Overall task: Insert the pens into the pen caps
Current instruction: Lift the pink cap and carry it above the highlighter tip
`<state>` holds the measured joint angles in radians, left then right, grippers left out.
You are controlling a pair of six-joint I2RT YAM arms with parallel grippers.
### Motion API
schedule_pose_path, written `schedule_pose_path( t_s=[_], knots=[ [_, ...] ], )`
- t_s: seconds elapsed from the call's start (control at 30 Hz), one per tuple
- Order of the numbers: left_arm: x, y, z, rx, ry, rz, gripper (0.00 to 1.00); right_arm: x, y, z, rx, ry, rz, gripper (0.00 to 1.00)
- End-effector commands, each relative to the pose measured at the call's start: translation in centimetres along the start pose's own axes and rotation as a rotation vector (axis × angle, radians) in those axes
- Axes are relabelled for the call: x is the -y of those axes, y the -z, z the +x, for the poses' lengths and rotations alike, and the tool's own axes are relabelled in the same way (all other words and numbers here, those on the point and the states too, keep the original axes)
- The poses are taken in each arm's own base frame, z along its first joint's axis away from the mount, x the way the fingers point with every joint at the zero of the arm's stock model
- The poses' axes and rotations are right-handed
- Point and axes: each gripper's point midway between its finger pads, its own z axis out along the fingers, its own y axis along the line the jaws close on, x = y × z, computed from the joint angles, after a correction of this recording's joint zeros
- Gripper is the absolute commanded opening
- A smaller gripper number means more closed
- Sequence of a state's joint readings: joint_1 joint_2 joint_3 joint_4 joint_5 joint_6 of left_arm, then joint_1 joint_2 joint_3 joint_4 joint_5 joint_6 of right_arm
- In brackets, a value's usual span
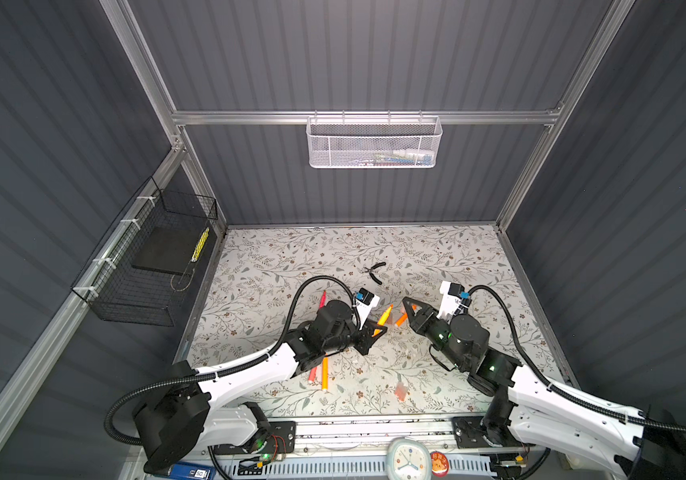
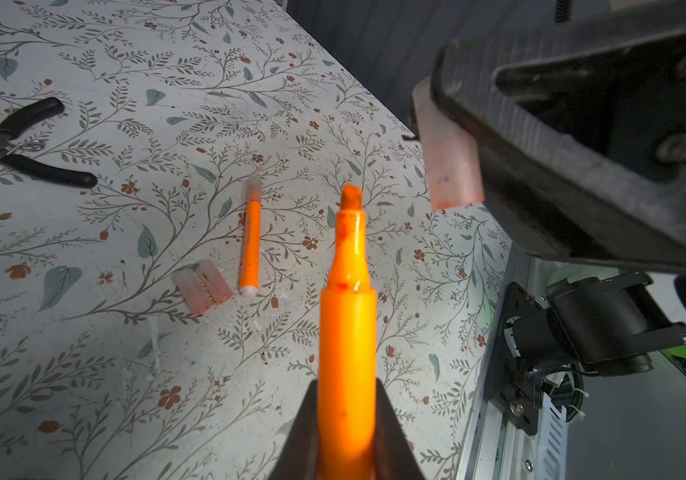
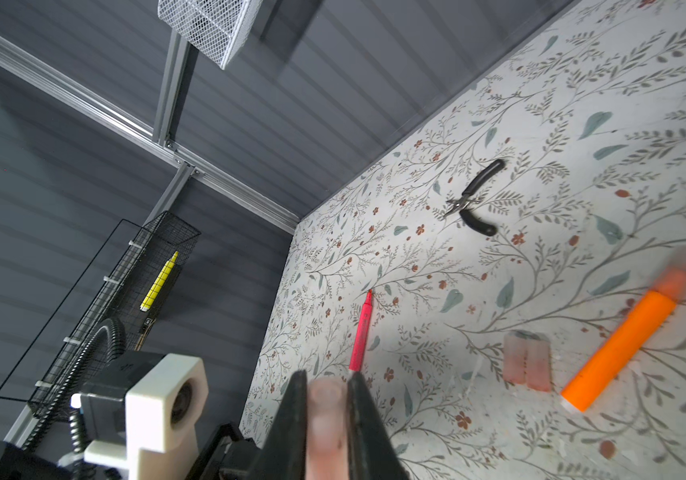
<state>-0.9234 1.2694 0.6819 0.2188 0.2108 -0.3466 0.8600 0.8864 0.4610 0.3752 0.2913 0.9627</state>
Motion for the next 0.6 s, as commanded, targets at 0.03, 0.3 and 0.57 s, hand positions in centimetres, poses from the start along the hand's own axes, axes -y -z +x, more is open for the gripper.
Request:
schedule_pose_path(
  t_s=[0.03, 0.3, 0.57],
  knots=[
    [1.0, 0.2, -1.4, 0.032, -0.036, 0.023, 0.00, -2.5, -0.6, -0.7, 0.012, -0.014, -0.083, 0.00],
    [1.3, 0.4, -1.6, 0.039, -0.037, 0.037, 0.00, -2.4, -1.3, -1.0, 0.038, -0.012, -0.075, 0.00],
    [1.2, 0.3, -1.5, 0.038, -0.038, 0.033, 0.00, -1.8, -1.6, -1.9, 0.115, -0.031, -0.062, 0.00]
  ],
)
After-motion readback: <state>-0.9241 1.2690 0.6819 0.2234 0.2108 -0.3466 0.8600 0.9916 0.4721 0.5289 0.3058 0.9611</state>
